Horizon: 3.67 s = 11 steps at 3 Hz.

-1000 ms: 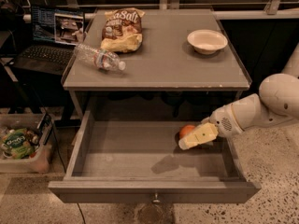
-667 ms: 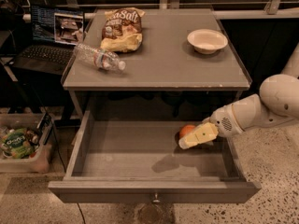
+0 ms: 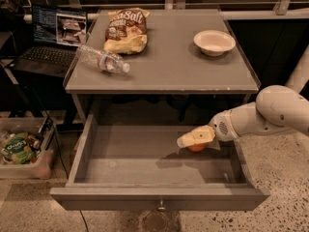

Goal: Pick orange from top drawer and place on counter

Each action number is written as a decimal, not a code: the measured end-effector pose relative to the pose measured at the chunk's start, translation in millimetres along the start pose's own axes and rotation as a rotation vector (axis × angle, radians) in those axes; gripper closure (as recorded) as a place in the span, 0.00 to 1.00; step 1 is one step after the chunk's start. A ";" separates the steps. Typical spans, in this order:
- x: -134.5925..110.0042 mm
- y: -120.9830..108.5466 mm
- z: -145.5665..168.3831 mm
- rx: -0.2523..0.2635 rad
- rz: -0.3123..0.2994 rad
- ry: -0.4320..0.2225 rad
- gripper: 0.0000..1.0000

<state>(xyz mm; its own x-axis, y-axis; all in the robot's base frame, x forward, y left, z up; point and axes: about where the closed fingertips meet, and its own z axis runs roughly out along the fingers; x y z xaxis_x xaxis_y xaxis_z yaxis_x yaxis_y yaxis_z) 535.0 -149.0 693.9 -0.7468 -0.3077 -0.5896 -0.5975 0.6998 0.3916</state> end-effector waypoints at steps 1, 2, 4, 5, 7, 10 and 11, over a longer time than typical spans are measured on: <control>-3.4 -28.0 30.5 0.048 0.042 -0.002 0.00; -3.3 -28.1 30.9 0.048 0.042 -0.001 0.00; 9.9 -48.1 45.4 0.107 0.064 0.034 0.00; 9.1 -58.6 48.9 0.140 0.068 0.032 0.00; 18.2 -72.7 59.8 0.158 0.113 0.048 0.00; 28.1 -73.8 63.0 0.150 0.141 0.073 0.42; 28.1 -73.7 63.1 0.150 0.141 0.073 0.65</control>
Offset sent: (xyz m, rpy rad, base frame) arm 0.0410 -0.0042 -0.0468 -0.0453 0.0293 -0.0877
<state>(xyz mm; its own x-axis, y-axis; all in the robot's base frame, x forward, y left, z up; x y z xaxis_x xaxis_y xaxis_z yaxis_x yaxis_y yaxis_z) 576.5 -168.6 603.9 -0.8425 -0.2415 -0.4816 -0.4391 0.8257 0.3541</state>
